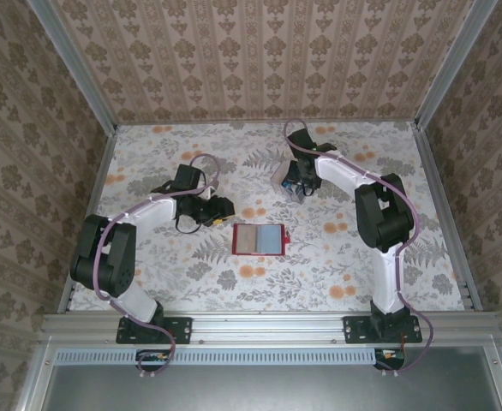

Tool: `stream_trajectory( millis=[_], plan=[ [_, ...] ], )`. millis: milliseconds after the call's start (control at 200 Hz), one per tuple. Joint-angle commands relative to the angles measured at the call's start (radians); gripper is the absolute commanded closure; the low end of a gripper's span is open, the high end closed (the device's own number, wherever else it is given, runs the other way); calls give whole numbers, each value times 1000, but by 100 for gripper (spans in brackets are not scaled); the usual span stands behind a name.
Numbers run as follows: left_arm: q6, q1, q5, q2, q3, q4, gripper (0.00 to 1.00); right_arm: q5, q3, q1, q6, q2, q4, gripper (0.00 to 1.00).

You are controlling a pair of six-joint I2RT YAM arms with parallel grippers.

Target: Put the credit cards into the card holder

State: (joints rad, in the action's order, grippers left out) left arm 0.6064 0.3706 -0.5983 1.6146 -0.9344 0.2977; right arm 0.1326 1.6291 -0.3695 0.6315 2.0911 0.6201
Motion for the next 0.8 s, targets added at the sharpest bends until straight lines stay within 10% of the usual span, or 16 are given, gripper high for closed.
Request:
stream_trajectory(
  millis=[0, 795],
  plan=[
    [6, -2, 6, -30, 3, 0, 57, 36, -1, 13, 3, 3, 56, 55],
    [25, 13, -8, -12, 3, -25, 57, 34, -40, 75, -119, -107, 177, 69]
  ],
)
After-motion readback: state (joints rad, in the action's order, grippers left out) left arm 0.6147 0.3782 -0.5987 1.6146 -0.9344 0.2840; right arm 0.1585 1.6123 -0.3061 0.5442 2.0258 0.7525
